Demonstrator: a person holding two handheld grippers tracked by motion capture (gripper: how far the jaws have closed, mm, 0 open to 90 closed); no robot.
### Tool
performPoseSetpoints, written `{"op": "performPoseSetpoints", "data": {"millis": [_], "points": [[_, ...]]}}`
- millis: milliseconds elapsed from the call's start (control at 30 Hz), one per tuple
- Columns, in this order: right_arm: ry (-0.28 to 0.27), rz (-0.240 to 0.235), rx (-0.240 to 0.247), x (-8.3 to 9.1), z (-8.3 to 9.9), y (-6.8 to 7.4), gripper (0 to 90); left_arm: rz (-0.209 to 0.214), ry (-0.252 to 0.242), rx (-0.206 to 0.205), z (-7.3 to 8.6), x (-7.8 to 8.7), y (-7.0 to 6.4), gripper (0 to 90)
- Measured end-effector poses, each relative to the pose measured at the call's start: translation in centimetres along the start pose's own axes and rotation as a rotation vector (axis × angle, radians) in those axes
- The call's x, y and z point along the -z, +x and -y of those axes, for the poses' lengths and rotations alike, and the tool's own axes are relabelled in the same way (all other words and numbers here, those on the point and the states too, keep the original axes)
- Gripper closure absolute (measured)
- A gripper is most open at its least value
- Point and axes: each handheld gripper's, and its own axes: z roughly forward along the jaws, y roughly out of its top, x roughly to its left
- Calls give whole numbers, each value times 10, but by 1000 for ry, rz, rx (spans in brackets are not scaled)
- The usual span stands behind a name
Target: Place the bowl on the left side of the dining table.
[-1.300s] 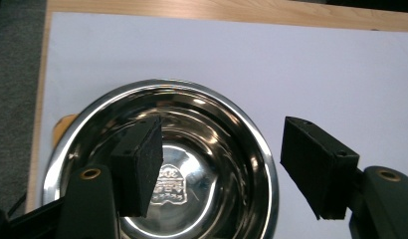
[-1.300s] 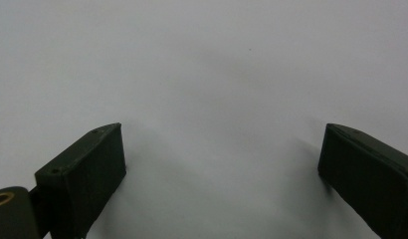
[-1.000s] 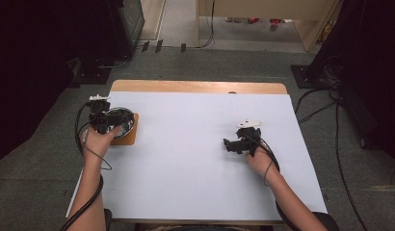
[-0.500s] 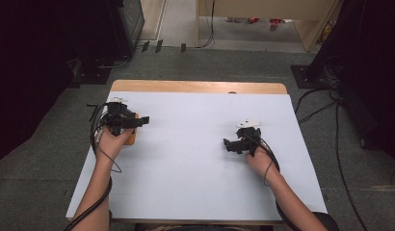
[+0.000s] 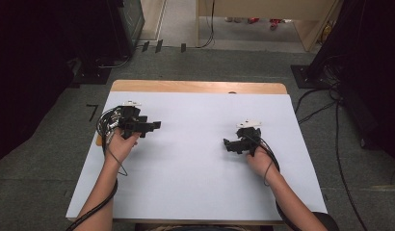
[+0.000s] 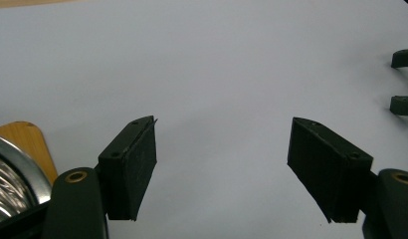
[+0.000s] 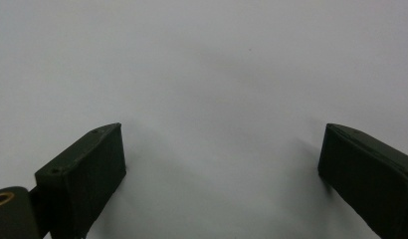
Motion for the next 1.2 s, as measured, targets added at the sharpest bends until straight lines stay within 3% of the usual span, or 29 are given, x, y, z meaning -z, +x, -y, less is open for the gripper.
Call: {"op": "performPoseSetpoints", "data": {"millis": [267,533,867,1200], "points": [[0,0,0,0,0,0,44,24,26,-67,5,-17,-13,251],[0,0,0,0,0,0,44,53,20,-163,11,-30,-28,241],[-1,0,0,0,0,0,44,122,31,-192,18,-44,-41,227],[-1,0,0,0,0,0,44,141,83,-252,25,-58,-52,225]]}}
